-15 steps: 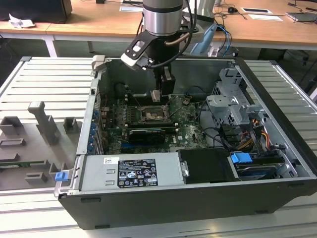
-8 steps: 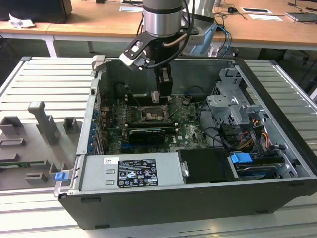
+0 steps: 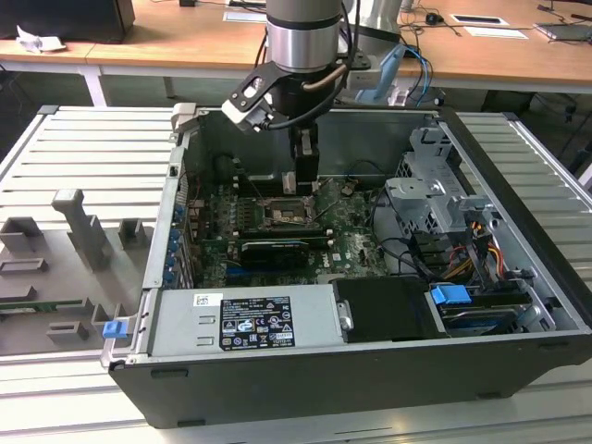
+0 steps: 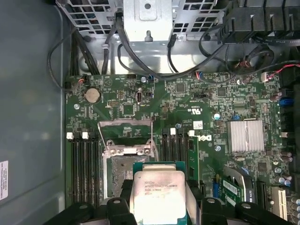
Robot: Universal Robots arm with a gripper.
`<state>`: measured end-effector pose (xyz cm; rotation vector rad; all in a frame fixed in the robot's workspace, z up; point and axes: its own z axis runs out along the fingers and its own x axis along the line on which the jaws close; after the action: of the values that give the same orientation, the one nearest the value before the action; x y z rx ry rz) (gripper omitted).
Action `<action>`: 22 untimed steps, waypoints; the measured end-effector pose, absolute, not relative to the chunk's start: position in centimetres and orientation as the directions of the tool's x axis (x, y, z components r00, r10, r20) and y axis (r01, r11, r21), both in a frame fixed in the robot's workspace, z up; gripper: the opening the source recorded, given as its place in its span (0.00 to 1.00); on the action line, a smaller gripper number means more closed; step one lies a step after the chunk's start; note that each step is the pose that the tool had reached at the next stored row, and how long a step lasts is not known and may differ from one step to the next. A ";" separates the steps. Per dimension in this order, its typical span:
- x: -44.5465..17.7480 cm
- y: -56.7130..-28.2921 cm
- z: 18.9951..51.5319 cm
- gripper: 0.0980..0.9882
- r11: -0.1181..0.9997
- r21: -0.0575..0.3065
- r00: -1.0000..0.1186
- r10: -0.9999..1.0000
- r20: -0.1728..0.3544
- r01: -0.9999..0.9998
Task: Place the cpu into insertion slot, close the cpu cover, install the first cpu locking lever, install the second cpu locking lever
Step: 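Place the cpu into insertion slot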
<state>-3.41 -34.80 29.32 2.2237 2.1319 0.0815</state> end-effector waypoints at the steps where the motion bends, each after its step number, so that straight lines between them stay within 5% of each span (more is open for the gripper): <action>1: -3.4 -34.8 29.2 0.48 -0.047 0.080 0.047 0.999 -0.003 0.996; 10: -3.6 -34.8 28.2 0.48 -0.074 0.081 0.075 0.997 -0.010 0.994; 14: -3.6 -34.7 27.2 0.48 0.029 0.081 -0.028 1.000 -0.010 0.996; 22: -3.7 -34.7 26.4 0.48 0.033 0.081 -0.032 0.999 -0.013 0.996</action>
<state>-3.73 -34.72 26.41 2.1389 2.2094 0.0763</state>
